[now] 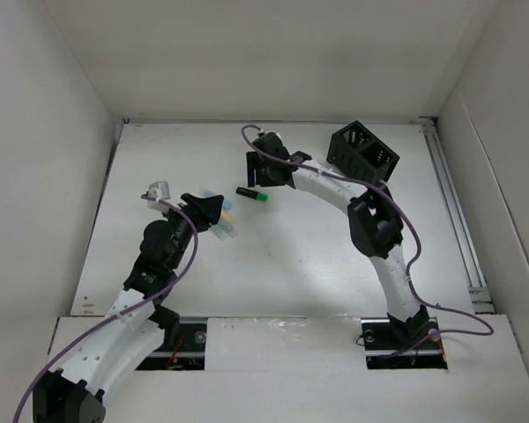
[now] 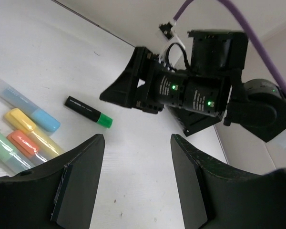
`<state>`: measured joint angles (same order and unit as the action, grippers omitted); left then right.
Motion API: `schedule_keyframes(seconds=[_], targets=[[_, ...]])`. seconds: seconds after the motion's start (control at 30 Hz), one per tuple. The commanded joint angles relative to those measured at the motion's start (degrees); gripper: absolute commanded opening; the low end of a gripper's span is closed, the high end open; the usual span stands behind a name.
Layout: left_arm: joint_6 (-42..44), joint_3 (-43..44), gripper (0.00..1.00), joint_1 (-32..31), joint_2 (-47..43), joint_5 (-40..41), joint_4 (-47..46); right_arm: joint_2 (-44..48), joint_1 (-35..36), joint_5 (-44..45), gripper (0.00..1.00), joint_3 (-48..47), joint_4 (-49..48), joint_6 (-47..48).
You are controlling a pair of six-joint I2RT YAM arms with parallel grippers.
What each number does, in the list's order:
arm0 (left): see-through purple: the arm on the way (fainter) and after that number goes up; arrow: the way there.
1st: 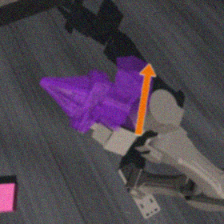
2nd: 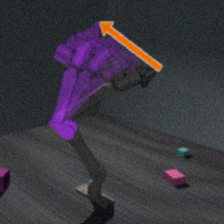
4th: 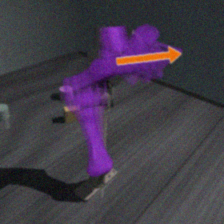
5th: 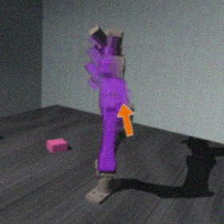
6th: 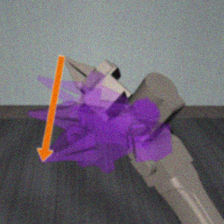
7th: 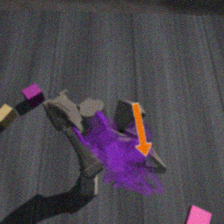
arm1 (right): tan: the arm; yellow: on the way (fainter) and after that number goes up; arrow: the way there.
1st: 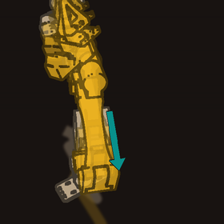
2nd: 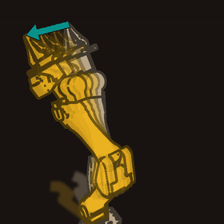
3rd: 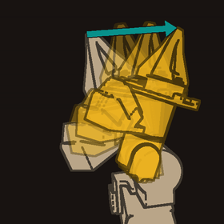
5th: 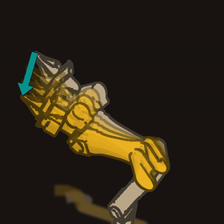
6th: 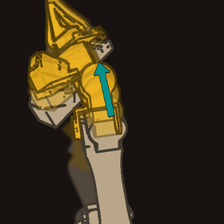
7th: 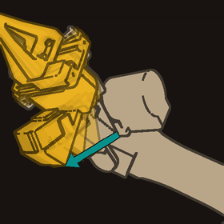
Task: Sort the stationery into containers
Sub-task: Move the pen to the center of the board.
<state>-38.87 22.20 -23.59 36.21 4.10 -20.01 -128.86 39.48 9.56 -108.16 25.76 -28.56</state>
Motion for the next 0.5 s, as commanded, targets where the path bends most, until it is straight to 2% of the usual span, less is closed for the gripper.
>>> schedule_keyframes(seconds=[0.0, 0.17, 0.33, 0.47], targets=[[0.1, 1.1, 0.54, -0.2, -0.3, -0.8, -2.8, -1.4, 0.5, -3.3, 0.7, -7.2, 1.7, 4.8], [0.1, 1.1, 0.54, -0.2, -0.3, -0.8, -2.1, -9.1, 0.5, -6.6, 0.8, -18.9, 9.0, 7.5], [0.1, 1.1, 0.54, -0.2, -1.4, 0.3, -1.6, -14.1, 1.7, -9.9, 0.92, -24.7, 11.4, 9.4], [0.1, 1.1, 0.54, -0.2, -1.4, 0.3, -1.6, -16.9, 2.3, -9.9, 0.92, -27.7, 12.7, 10.2]])
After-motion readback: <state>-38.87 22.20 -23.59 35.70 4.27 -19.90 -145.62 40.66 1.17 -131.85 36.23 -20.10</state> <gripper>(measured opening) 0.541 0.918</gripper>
